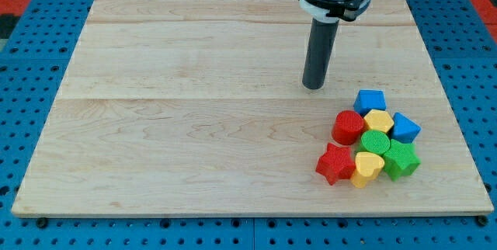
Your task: Move the blue cube towards the center of the board
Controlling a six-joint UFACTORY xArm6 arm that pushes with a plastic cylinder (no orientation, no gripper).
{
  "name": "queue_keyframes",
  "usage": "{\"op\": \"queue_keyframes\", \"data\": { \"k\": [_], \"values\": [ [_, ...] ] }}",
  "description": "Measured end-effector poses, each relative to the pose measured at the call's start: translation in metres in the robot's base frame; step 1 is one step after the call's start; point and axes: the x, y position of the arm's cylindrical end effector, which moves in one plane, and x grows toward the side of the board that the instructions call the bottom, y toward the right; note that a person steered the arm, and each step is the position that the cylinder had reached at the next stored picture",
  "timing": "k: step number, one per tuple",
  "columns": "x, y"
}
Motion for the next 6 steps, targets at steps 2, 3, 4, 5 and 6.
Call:
{"op": "queue_keyframes", "data": {
  "k": [2, 3, 4, 5, 6],
  "values": [
    [-0.019, 0.000],
    [-0.028, -0.001],
    [-0.042, 0.005],
    [-0.101, 0.043],
    [-0.126, 0.043]
  ]
}}
